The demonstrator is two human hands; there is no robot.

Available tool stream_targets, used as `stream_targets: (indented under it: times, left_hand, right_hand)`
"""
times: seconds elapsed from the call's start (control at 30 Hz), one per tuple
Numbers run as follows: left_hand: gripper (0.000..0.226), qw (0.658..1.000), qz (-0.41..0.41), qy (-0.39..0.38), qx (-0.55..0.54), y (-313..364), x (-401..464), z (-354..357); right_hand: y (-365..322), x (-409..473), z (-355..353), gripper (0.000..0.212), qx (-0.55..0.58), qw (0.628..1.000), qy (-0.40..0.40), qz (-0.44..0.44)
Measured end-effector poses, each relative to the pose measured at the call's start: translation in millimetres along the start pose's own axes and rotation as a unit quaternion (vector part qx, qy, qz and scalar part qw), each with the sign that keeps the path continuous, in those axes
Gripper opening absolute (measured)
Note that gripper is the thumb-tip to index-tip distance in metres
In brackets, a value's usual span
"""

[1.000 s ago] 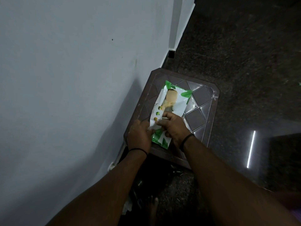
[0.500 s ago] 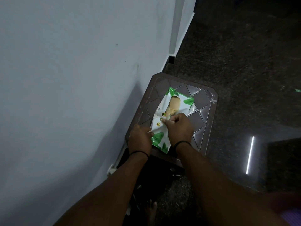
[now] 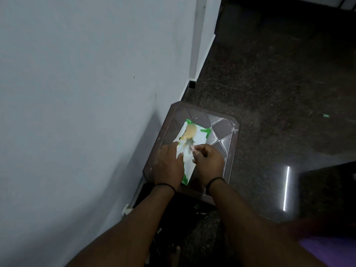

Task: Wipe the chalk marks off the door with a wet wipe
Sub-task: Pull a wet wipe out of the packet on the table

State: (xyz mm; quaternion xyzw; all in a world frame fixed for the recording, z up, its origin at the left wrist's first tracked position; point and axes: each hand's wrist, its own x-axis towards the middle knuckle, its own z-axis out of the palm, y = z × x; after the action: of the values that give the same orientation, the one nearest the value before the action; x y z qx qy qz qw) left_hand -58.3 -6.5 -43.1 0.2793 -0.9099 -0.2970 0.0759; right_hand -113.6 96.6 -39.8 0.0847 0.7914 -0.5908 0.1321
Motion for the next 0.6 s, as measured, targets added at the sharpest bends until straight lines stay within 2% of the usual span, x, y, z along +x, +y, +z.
stream_targets:
  times: [0.1, 0.17, 0.27, 0.4, 0.6]
  left_hand:
    - [0.032, 0.981, -0.075, -0.060, -0.169, 24, 7, -18]
    - [0.033, 0.965, -0.077, -0.096, -0.232, 40, 9, -30]
    - [0.023, 0.945, -0.054, -0.110, -0.304, 60, 7, -52]
    - [0.009, 0.935, -0.042, -0.094, -0.339, 78, 1, -82]
    - [0.022, 0.924, -0.057, -0.057, -0.373, 107, -31, -141]
  right_hand:
    - [-23, -8, -10, 0.011, 0.034, 0.999, -0.017, 0.014]
    - [-40, -14, -20, 0.015, 0.048, 0.998, -0.031, 0.015]
    - [-66, -26, -37, 0.009, 0.052, 0.997, -0.058, -0.014]
    - [-98, -44, -61, 0.005, 0.104, 0.989, -0.105, -0.022]
    - [-150, -89, -89, 0.007, 0.232, 0.963, -0.135, 0.025]
